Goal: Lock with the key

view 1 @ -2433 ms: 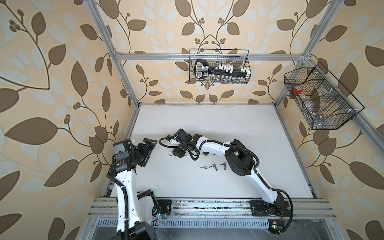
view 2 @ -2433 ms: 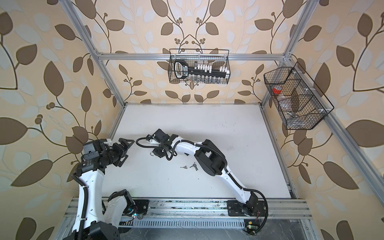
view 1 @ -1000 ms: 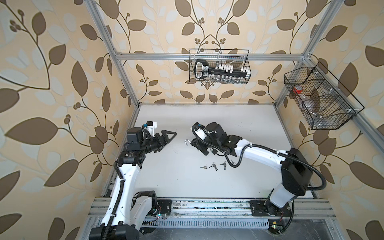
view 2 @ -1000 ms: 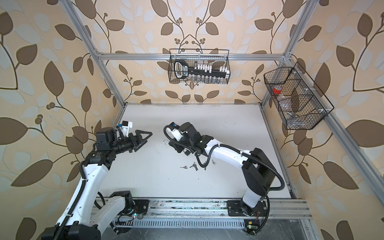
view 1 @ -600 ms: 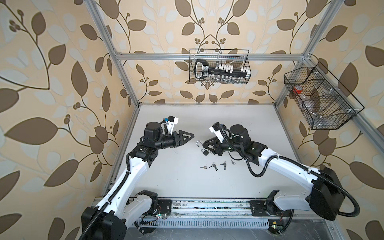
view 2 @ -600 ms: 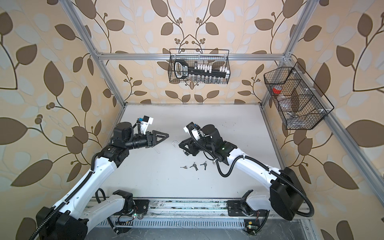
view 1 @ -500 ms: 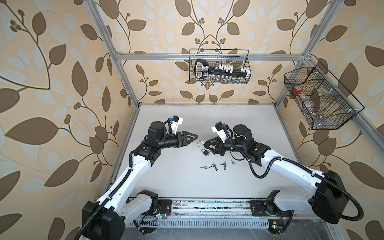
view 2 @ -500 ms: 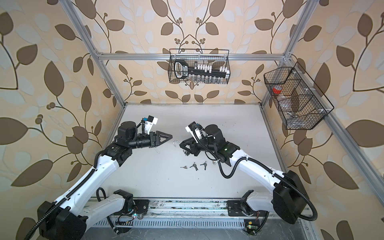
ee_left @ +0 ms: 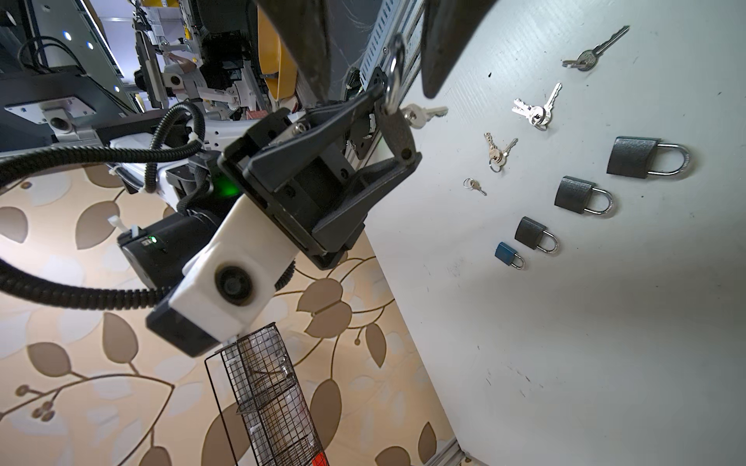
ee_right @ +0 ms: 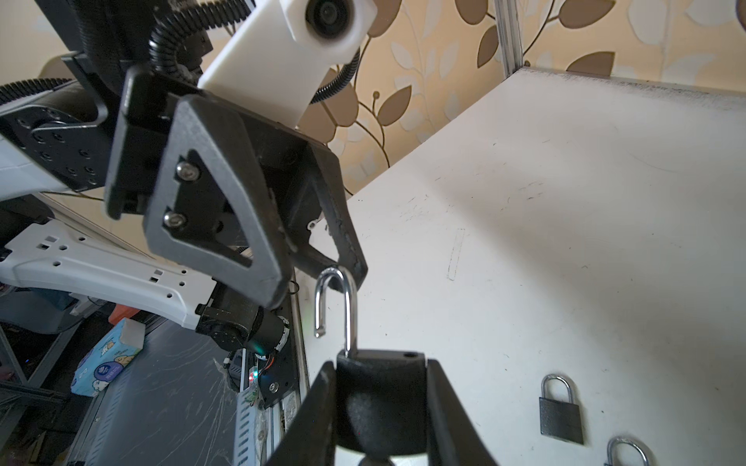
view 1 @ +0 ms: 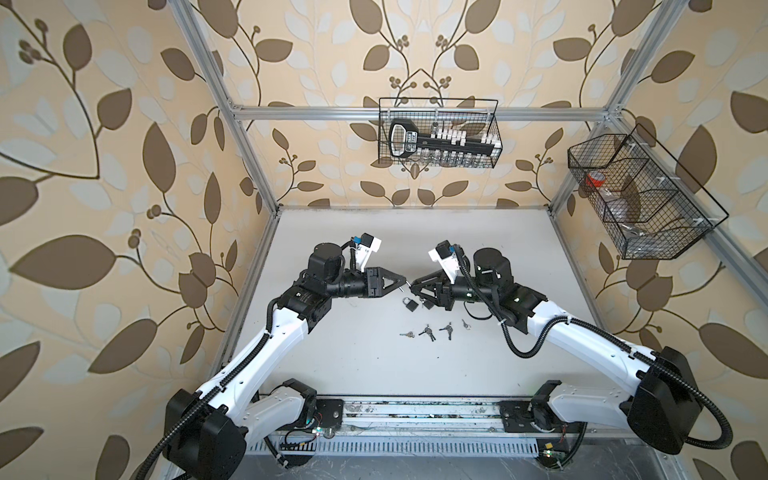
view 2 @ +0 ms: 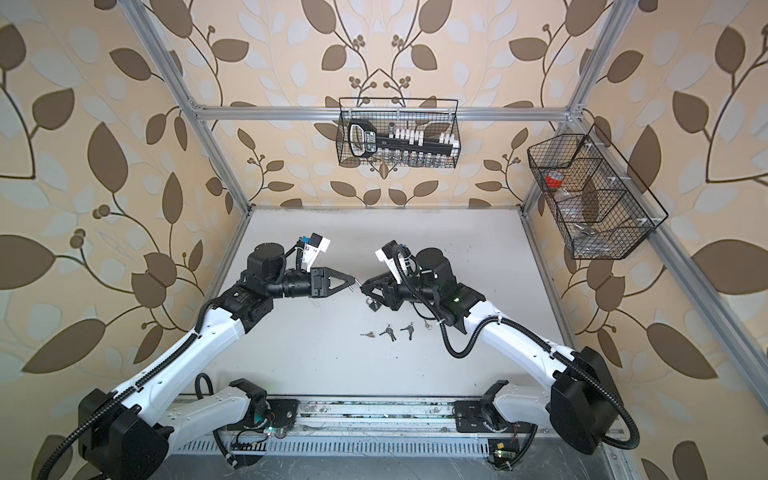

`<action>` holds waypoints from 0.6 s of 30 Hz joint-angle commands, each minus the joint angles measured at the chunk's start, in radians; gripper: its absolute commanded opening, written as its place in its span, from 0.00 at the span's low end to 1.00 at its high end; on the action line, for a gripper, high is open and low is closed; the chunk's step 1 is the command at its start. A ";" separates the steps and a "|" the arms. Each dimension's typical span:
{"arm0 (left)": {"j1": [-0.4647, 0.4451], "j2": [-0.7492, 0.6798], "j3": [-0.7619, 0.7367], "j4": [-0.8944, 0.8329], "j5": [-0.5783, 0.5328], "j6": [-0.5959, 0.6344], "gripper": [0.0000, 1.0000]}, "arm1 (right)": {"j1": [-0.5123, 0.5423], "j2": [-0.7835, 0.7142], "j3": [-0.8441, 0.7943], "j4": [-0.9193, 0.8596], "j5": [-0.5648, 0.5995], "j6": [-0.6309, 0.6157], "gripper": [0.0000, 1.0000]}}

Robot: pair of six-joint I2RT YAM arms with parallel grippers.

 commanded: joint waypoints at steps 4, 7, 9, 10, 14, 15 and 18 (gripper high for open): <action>-0.017 -0.012 0.041 0.036 0.003 0.022 0.26 | -0.004 -0.017 -0.012 0.030 -0.029 0.007 0.11; -0.021 -0.008 0.049 0.031 0.003 0.025 0.22 | -0.003 -0.021 -0.017 0.033 -0.026 0.012 0.11; -0.024 -0.004 0.052 0.023 0.000 0.033 0.18 | -0.003 -0.020 -0.018 0.034 -0.022 0.010 0.11; -0.023 -0.002 0.051 0.020 0.001 0.036 0.16 | -0.003 -0.019 -0.018 0.035 -0.021 0.010 0.11; -0.024 0.000 0.055 0.014 -0.005 0.037 0.05 | -0.004 -0.023 -0.018 0.038 -0.018 0.012 0.11; -0.025 0.000 0.058 0.010 -0.007 0.039 0.02 | -0.004 -0.026 -0.018 0.038 -0.018 0.010 0.11; -0.025 -0.010 0.072 -0.023 -0.034 0.053 0.00 | -0.004 -0.038 -0.018 0.037 -0.019 0.003 0.17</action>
